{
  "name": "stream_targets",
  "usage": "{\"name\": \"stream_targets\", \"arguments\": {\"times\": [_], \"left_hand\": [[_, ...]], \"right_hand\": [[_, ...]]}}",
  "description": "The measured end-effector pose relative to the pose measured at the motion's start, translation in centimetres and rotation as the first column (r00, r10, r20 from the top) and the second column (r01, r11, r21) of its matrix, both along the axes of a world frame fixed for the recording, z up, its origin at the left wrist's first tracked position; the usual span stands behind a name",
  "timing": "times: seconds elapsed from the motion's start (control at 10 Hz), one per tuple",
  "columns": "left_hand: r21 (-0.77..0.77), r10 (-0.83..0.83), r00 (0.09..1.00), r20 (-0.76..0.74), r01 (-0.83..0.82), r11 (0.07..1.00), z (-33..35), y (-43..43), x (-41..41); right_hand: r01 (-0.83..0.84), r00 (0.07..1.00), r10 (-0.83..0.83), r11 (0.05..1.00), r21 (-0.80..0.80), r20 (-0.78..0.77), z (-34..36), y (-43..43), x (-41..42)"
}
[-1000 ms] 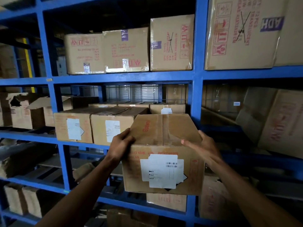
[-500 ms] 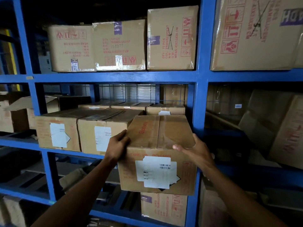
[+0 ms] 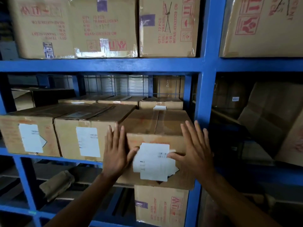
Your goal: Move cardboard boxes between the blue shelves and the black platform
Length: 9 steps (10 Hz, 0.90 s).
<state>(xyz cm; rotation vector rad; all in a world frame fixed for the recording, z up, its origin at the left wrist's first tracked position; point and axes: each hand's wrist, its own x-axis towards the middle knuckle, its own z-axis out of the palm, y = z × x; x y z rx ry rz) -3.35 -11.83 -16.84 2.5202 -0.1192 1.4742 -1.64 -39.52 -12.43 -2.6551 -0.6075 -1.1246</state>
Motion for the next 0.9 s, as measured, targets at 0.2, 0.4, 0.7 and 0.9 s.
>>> {"name": "stream_targets", "arguments": {"times": [0.2,0.4,0.7,0.9], "left_hand": [[0.415,0.103,0.989,-0.103,-0.051,0.909,-5.3,1.8,2.7],[0.446,0.120,0.979,-0.162,-0.035,0.894,-6.1,3.5,8.0],[0.468,0.161,0.973,-0.163,-0.067,0.881,-6.4,3.5,9.1],[0.246,0.094,0.936,-0.339,-0.008,0.969,-6.9,0.8,4.9]], "right_hand": [[0.044,0.998,-0.032,0.962,-0.269,0.048,-5.5,1.1,3.2],[0.068,0.998,-0.069,0.947,-0.313,0.009,-9.4,2.2,9.6],[0.160,0.987,-0.155,0.916,-0.369,0.042,-11.0,3.0,11.5],[0.047,0.995,-0.029,0.980,-0.192,0.094,-11.1,3.4,7.9]]}}
